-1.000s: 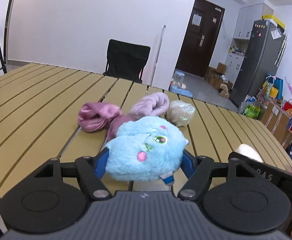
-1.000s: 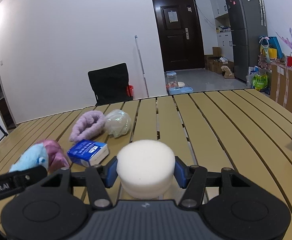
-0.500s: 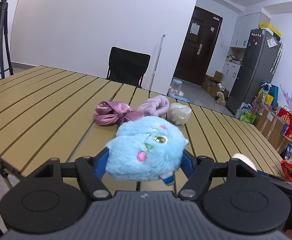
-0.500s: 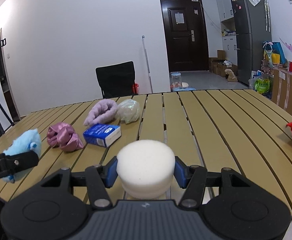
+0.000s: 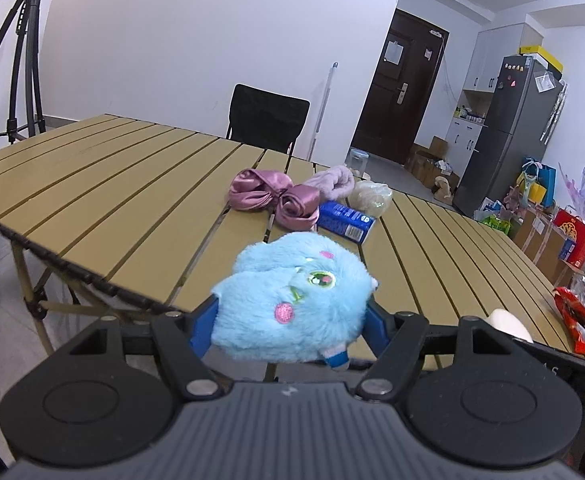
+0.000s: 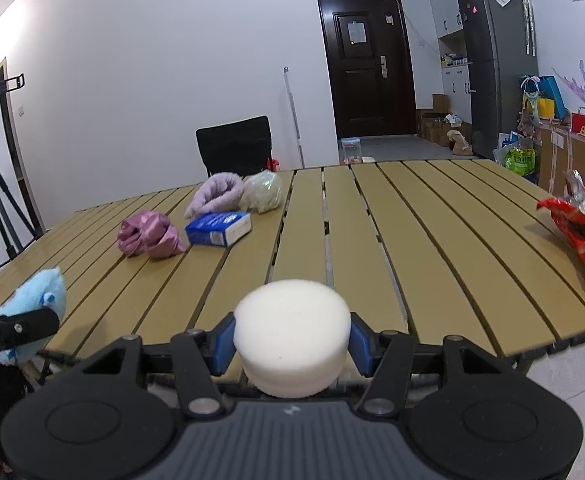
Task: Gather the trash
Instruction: 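Lift the blue plush with the left tool while the right tool carries the white puck off the table, then carry the blue plush in the left tool down over the black bin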
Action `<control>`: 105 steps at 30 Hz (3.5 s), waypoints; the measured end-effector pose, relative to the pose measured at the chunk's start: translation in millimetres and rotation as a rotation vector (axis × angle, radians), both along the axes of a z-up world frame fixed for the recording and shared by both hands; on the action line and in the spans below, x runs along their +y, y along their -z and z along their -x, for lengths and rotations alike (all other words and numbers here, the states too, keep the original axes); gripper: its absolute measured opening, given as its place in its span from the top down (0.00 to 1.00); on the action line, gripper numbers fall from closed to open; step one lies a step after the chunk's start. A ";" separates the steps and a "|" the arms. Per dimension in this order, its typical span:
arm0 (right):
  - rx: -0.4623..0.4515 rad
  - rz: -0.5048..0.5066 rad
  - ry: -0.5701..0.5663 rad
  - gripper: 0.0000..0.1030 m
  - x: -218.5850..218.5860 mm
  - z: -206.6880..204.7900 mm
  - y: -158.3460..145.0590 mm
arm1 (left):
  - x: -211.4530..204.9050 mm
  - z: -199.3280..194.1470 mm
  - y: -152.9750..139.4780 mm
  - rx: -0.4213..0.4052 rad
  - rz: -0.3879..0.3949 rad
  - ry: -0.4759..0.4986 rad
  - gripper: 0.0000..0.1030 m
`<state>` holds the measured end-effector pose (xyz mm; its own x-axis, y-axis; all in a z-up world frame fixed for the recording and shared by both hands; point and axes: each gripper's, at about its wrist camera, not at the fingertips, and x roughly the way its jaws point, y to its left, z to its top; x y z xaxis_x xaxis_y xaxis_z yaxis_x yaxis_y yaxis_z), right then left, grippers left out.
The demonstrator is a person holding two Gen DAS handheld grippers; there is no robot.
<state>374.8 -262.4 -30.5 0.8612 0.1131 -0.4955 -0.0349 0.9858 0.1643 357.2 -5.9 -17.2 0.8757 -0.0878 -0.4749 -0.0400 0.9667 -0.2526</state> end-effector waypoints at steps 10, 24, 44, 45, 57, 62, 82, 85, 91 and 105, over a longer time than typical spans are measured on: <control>0.040 0.012 -0.029 0.46 15.3 42.0 17.3 | 11.8 42.1 11.3 0.024 -0.026 0.006 0.31; 0.102 0.051 -0.087 0.46 35.7 92.8 44.1 | 19.8 93.8 30.8 0.068 -0.078 0.012 0.31; 0.221 0.145 -0.168 0.46 62.9 142.8 86.5 | 26.4 141.8 61.5 0.137 -0.166 0.030 0.30; 0.228 0.150 -0.171 0.46 63.9 144.9 89.2 | 26.9 143.9 63.7 0.142 -0.171 0.032 0.30; 0.337 0.207 -0.225 0.46 74.4 166.2 126.8 | 35.1 164.4 93.4 0.216 -0.217 0.062 0.30; 0.395 0.214 -0.230 0.46 71.8 171.9 146.5 | 39.8 169.8 103.8 0.247 -0.220 0.068 0.31; 0.481 0.196 -0.185 0.47 52.0 167.8 172.8 | 37.6 163.2 120.6 0.327 -0.197 0.091 0.31; 0.484 0.194 -0.179 0.47 50.7 167.3 174.0 | 37.9 161.4 122.1 0.339 -0.194 0.089 0.31; 0.492 0.194 -0.174 0.47 49.1 164.3 176.6 | 38.2 157.4 125.2 0.375 -0.196 0.083 0.31; 0.494 0.178 -0.151 0.47 40.1 162.1 179.5 | 31.8 147.0 132.4 0.440 -0.189 0.084 0.31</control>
<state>212.8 -222.3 -210.0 0.5014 0.0948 -0.8600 -0.1388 0.9899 0.0281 210.2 25.9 -149.5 0.5817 -0.0259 -0.8130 -0.0236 0.9985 -0.0487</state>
